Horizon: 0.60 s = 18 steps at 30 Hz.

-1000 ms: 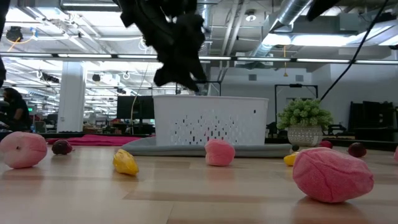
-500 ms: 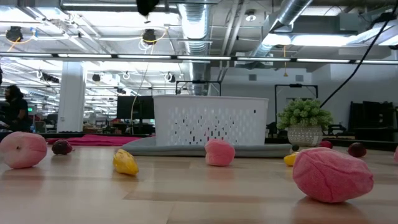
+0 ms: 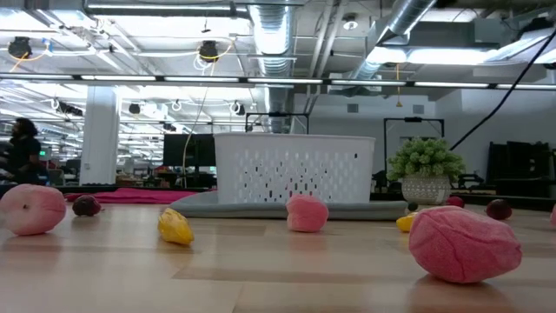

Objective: Pick and placing Produce into tupperware
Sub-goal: Put the top right cherry into the white basket

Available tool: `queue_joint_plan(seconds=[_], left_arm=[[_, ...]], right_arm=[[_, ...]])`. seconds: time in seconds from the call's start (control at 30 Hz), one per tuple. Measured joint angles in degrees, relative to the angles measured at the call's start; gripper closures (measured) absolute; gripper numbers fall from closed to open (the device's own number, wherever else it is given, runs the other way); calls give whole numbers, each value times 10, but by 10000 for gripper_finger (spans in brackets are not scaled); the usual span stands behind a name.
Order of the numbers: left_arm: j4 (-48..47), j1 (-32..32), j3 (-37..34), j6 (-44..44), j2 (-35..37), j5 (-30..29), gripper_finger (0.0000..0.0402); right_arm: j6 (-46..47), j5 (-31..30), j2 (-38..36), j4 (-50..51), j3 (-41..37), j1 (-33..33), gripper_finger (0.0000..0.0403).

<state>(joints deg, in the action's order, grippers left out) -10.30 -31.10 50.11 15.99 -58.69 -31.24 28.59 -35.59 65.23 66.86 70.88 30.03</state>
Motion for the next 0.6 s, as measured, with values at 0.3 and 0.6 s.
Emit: queue_joint_plan(seconds=[0.3,0.6], left_arm=[[194,-72,-125,-39,19,-11,251],[293,-100,-181,-48,16,-26,251]], right_arm=[[-107,146,1,18,-5,-189,333],[-257,291,41,14,-24,-345,333]])
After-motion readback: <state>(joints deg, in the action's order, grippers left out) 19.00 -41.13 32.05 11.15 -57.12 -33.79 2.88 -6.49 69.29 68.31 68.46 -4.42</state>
